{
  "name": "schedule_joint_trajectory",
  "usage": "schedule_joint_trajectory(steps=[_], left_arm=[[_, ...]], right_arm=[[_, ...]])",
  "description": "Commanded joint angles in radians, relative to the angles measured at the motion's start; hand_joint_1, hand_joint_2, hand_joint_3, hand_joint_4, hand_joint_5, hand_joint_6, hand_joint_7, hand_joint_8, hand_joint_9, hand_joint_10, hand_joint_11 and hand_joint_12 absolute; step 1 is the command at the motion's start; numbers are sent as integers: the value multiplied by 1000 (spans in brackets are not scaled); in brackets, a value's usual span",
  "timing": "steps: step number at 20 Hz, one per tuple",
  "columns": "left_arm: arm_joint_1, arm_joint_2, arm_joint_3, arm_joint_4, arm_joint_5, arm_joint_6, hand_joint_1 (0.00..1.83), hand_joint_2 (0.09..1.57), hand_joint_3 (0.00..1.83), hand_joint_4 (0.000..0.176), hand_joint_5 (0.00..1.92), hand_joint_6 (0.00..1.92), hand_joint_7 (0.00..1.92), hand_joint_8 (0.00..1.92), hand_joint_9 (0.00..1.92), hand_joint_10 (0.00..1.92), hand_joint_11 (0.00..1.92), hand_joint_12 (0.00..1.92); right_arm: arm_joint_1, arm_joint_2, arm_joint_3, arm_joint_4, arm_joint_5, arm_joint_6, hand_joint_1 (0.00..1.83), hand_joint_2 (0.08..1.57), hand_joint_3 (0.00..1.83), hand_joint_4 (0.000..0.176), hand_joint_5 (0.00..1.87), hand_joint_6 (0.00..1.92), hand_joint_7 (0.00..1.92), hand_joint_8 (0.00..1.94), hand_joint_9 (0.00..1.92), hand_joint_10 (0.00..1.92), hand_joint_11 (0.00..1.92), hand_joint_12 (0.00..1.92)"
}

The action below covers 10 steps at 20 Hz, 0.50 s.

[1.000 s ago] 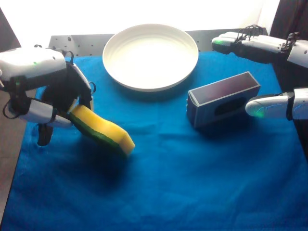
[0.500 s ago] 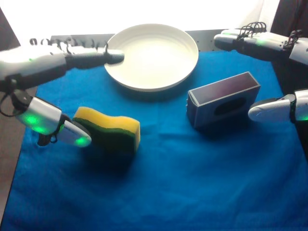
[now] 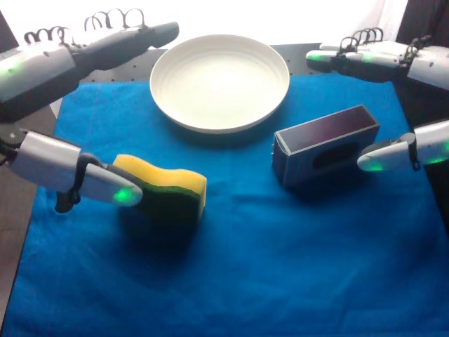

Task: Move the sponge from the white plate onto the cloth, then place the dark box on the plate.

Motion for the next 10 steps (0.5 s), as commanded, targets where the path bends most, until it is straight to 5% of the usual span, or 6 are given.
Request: schedule_joint_trajectory(steps=[1,2,4,5,8,10], left_arm=[[9,3,-7,-43,-147,1,846,679,0,176,0,0,0,0,0,0,53,31],[24,3,-11,-57,-159,3,851,666,0,176,0,0,0,0,0,0,71,41],[52,2,-14,-86,-177,3,824,664,0,176,0,0,0,0,0,0,85,49],[68,1,-16,-102,-188,3,762,679,0,175,0,0,0,0,0,0,84,57],[83,0,-18,-116,-195,3,770,696,0,176,0,0,0,0,0,0,80,69],[87,-3,-17,-120,-195,3,765,714,8,176,0,0,0,0,0,0,76,77]], right_arm=[[21,-5,9,36,46,6,852,940,0,172,53,1,4,0,0,0,43,19],[29,-8,13,20,28,6,812,926,0,162,61,4,0,0,0,0,42,19],[45,-15,20,-8,1,6,764,916,0,173,70,7,0,0,1,0,60,28],[52,-19,23,-20,-11,6,788,931,0,159,185,5,157,5,134,10,149,111],[57,-28,26,-28,-14,8,1029,937,0,62,394,7,395,6,383,5,154,542],[61,-36,30,-33,-14,9,1018,1001,0,4,586,15,625,23,628,44,238,890]])
